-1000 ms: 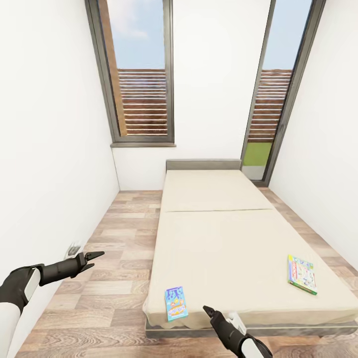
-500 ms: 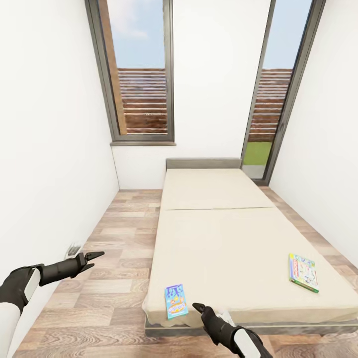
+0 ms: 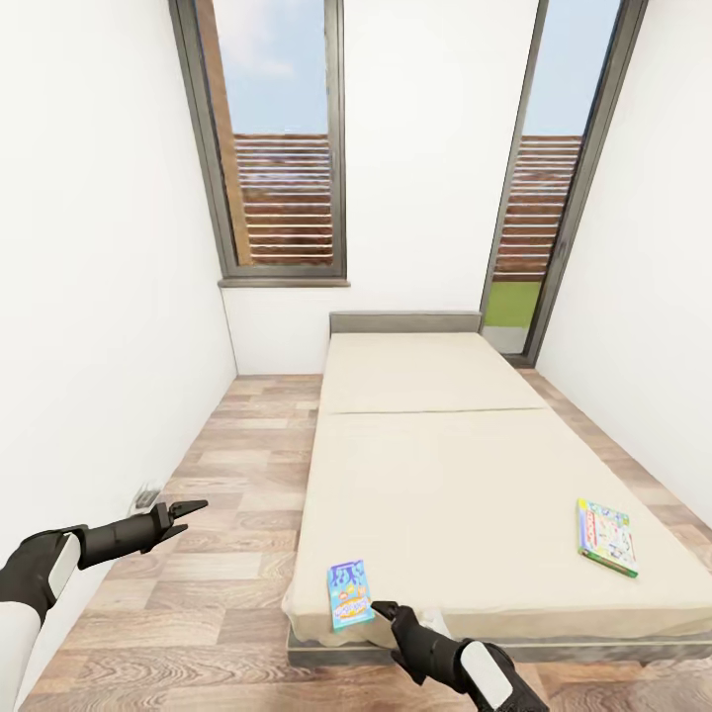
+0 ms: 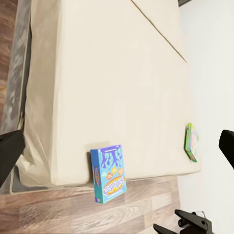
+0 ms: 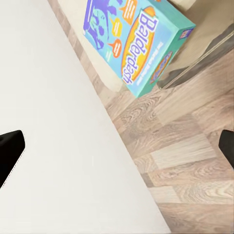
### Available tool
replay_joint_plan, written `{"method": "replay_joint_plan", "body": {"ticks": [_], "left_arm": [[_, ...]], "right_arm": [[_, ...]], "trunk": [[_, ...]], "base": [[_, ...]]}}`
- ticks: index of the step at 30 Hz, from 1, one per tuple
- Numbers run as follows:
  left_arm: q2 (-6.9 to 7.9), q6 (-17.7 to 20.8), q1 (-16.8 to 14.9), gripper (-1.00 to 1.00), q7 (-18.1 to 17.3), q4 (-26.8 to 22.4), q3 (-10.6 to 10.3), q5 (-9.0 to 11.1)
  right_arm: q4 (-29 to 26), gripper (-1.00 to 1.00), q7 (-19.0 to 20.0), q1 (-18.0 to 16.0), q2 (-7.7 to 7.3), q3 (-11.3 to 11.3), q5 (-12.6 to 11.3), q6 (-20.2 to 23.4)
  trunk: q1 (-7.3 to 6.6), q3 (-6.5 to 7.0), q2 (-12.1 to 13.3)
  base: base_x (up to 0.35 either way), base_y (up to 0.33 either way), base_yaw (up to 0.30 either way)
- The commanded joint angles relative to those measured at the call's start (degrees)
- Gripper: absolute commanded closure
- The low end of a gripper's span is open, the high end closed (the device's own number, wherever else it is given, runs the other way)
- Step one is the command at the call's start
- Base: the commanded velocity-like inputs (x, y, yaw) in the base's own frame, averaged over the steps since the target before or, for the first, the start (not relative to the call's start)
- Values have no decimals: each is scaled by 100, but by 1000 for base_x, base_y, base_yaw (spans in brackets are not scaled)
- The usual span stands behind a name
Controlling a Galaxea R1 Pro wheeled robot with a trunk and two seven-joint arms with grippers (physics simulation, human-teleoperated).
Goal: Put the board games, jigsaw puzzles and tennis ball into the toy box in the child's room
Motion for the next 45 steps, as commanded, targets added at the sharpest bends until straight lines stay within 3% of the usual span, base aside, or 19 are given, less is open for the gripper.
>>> {"method": "replay_joint_plan", "body": {"ticks": [1,8,13,45], "left_arm": [[-1,52,-6,-100,-12,1,16,9],[-1,55,-5,-100,-15,1,16,9],[6,56,-6,-100,-19,1,16,9],[2,32,-8,-100,-30,1,16,9]], "right_arm": [[-1,-100,5,-14,9,-49,-38,72],[8,-100,-4,-47,10,-57,-559,174],[9,-100,-16,-53,12,-52,-719,177],[10,-100,39,-49,-30,-36,-784,-85]], "trunk": [[22,-24,-45],[176,-150,-326],[286,-240,-526],[989,-814,-1810]], "base": [[0,0,0],[0,0,0],[0,0,0],[0,0,0]]}}
